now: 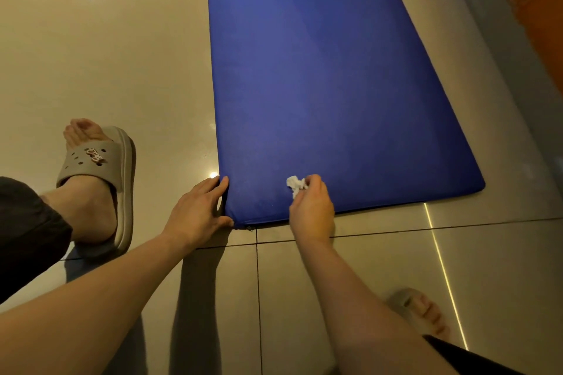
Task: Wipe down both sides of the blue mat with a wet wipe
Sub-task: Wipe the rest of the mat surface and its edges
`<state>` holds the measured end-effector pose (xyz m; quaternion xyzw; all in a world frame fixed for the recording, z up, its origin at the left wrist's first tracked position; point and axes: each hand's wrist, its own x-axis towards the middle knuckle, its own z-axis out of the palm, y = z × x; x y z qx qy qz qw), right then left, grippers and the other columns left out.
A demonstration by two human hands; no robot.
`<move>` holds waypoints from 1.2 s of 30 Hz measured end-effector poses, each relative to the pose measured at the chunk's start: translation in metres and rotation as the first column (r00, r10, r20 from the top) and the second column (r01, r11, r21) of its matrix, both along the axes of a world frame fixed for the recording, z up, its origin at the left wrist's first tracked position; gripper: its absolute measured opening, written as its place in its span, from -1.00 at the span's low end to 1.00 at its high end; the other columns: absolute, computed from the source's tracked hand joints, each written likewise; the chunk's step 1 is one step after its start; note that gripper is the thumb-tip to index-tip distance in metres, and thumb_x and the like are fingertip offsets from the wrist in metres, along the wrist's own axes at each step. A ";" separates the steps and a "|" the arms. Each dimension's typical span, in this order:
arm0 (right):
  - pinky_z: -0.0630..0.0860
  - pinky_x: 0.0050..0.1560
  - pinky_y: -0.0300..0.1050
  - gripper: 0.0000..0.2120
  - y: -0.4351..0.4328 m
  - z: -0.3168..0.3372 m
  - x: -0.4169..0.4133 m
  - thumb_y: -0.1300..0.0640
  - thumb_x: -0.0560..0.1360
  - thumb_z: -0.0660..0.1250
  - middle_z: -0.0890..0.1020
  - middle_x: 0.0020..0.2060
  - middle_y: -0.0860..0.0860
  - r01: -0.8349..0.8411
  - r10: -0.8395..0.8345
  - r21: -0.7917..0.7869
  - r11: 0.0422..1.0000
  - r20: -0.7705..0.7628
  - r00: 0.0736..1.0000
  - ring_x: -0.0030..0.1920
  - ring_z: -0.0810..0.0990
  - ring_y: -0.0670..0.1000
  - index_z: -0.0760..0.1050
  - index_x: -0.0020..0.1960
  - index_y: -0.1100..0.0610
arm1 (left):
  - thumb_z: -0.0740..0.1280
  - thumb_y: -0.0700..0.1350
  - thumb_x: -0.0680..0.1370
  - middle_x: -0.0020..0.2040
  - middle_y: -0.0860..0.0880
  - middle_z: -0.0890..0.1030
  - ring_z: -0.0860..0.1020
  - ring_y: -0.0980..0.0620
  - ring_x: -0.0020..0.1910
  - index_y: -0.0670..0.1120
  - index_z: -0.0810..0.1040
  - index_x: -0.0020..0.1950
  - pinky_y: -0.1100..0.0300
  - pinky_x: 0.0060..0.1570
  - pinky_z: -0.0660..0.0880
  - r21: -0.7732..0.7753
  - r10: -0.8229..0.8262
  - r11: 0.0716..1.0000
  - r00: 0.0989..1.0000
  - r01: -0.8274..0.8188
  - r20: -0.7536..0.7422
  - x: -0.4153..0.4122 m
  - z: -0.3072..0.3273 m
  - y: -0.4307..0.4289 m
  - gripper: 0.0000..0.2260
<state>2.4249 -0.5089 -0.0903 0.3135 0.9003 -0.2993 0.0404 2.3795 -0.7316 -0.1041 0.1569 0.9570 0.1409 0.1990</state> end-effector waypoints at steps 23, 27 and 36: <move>0.64 -0.09 -0.05 -0.92 -0.063 0.014 -0.039 0.11 0.57 0.37 0.62 -0.11 -0.03 -0.324 0.353 -0.309 0.894 0.041 0.935 -0.12 0.60 -0.04 0.53 0.06 0.05 | 0.39 0.00 0.57 0.15 0.05 0.55 0.59 0.03 0.03 0.04 0.47 0.33 0.12 0.04 0.59 0.397 0.414 0.819 0.906 -0.415 0.092 0.032 0.016 0.025 -0.65; 0.67 -0.01 0.06 -0.78 -0.031 0.024 -0.057 0.26 0.60 0.25 0.67 -0.01 0.06 -0.349 0.415 -0.460 0.817 0.048 0.908 -0.08 0.67 0.04 0.59 0.16 0.07 | 0.42 0.11 0.55 0.07 0.06 0.64 0.61 0.08 0.00 0.03 0.58 0.26 0.16 0.05 0.58 0.444 0.392 0.774 0.892 -0.451 0.224 0.017 0.019 0.046 -0.68; 0.01 0.54 0.34 0.33 0.032 0.022 -0.124 -0.49 0.26 0.44 -0.22 0.61 0.19 -0.865 0.684 0.219 0.451 0.537 0.493 0.61 -0.17 0.27 -0.34 0.62 0.03 | 0.37 0.02 0.60 -0.04 0.06 0.48 0.50 0.10 -0.20 0.05 0.54 0.00 0.22 -0.16 0.53 0.169 0.451 0.880 0.892 -0.443 -0.010 -0.002 0.013 0.033 -0.93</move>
